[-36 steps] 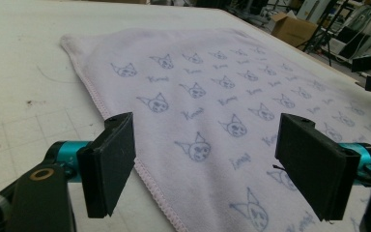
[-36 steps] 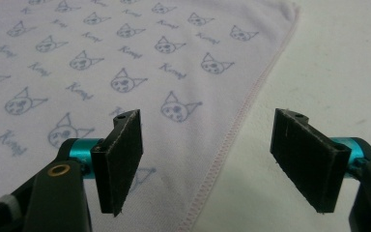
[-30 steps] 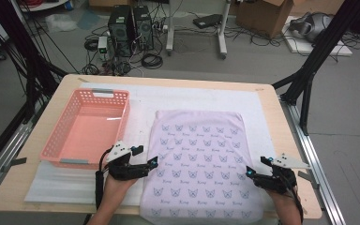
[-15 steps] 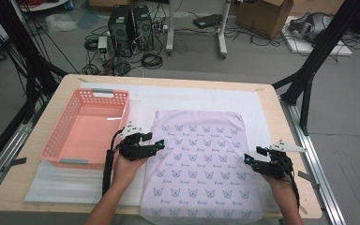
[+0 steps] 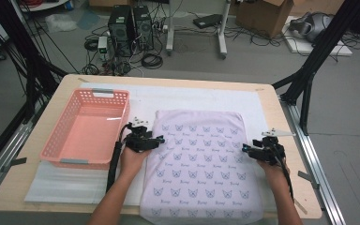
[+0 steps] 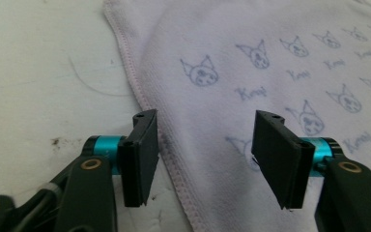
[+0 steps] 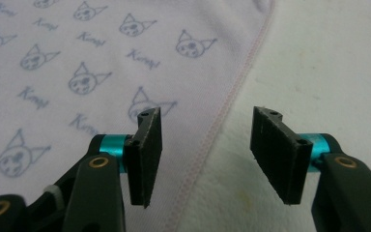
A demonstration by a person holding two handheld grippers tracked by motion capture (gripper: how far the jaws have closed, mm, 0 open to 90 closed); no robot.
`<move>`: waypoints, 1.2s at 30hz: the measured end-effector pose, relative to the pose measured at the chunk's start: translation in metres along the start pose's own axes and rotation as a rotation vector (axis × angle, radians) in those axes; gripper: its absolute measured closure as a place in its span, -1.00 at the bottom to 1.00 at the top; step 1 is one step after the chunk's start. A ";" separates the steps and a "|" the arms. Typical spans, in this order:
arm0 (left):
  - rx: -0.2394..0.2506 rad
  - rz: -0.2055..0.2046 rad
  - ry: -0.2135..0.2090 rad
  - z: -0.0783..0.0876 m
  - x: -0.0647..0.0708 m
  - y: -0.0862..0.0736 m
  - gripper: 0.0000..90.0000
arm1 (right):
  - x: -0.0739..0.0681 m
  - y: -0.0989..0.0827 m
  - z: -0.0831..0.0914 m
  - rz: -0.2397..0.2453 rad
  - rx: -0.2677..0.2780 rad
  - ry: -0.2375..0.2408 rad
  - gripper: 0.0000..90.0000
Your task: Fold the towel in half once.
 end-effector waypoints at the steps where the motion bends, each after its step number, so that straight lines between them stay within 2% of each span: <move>1: -0.001 -0.006 0.005 0.000 0.000 0.000 -0.02 | 0.000 0.001 -0.002 0.002 -0.007 -0.005 0.04; 3: -0.005 -0.016 0.012 -0.001 0.000 0.000 -0.01 | -0.001 0.003 -0.006 0.020 -0.023 -0.011 0.11; 4: -0.011 -0.033 0.023 -0.001 0.000 0.000 0.00 | 0.000 0.003 -0.008 0.031 -0.032 -0.018 0.14; 6: -0.023 -0.058 0.060 -0.001 -0.001 -0.001 0.14 | 0.000 0.003 -0.011 0.038 -0.037 -0.034 0.22; 8: -0.037 -0.097 0.104 0.000 -0.003 -0.002 0.34 | -0.001 0.004 -0.011 0.044 -0.034 -0.031 0.42; 9: -0.040 -0.101 0.115 0.000 -0.003 -0.002 0.43 | -0.001 0.004 -0.011 0.055 -0.035 -0.025 0.63; 11: -0.041 -0.102 0.127 0.000 -0.005 -0.002 0.52 | -0.005 0.003 -0.012 0.064 -0.045 0.004 0.88; 12: -0.040 -0.098 0.122 0.000 -0.005 -0.002 0.60 | -0.008 0.002 -0.012 0.055 -0.049 0.013 0.91; 13: -0.029 -0.084 0.095 0.000 -0.004 -0.002 0.70 | -0.008 0.002 -0.012 0.049 -0.049 0.012 0.92; 14: -0.030 -0.082 0.087 0.000 -0.003 -0.002 0.92 | -0.007 0.002 -0.011 0.046 -0.050 0.014 0.94; 15: -0.032 -0.079 0.088 0.000 -0.004 -0.002 0.92 | -0.006 0.002 -0.011 0.036 -0.050 0.020 0.95; 17: -0.030 -0.036 0.081 0.002 -0.005 -0.001 0.93 | -0.004 0.003 -0.010 0.032 -0.043 0.009 0.95; 19: 0.009 -0.014 0.096 0.006 -0.008 0.005 0.94 | 0.001 0.006 -0.007 0.034 -0.029 -0.010 0.96; 21: 0.064 0.017 0.094 0.013 -0.009 0.018 0.94 | 0.006 0.013 -0.002 0.005 0.005 -0.003 0.96; 24: 0.096 0.001 0.097 0.019 -0.007 0.036 0.94 | 0.010 0.019 0.005 -0.022 0.025 0.001 0.96; 26: 0.103 0.004 0.094 0.021 -0.007 0.041 0.94 | 0.012 0.023 0.008 -0.025 0.045 0.001 0.96; 27: 0.098 0.014 0.088 0.021 -0.007 0.040 0.94 | 0.012 0.025 0.011 -0.034 0.058 0.013 0.96; 29: 0.074 0.008 0.077 0.022 -0.007 0.035 0.94 | 0.010 0.024 0.016 -0.035 0.067 0.025 0.96; 36: 0.086 0.003 0.015 0.041 0.006 0.029 0.94 | 0.000 0.015 0.037 -0.016 0.086 0.082 0.96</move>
Point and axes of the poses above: each handheld gripper's, and its own axes: z roughly backward along the jaws, y roughly out of its top, x roughly to its right, the point moved 10 cm from there along -z, roughly forward along the jaws, and after that the axes turned 12 degrees about -z, right-handed, at the moved point
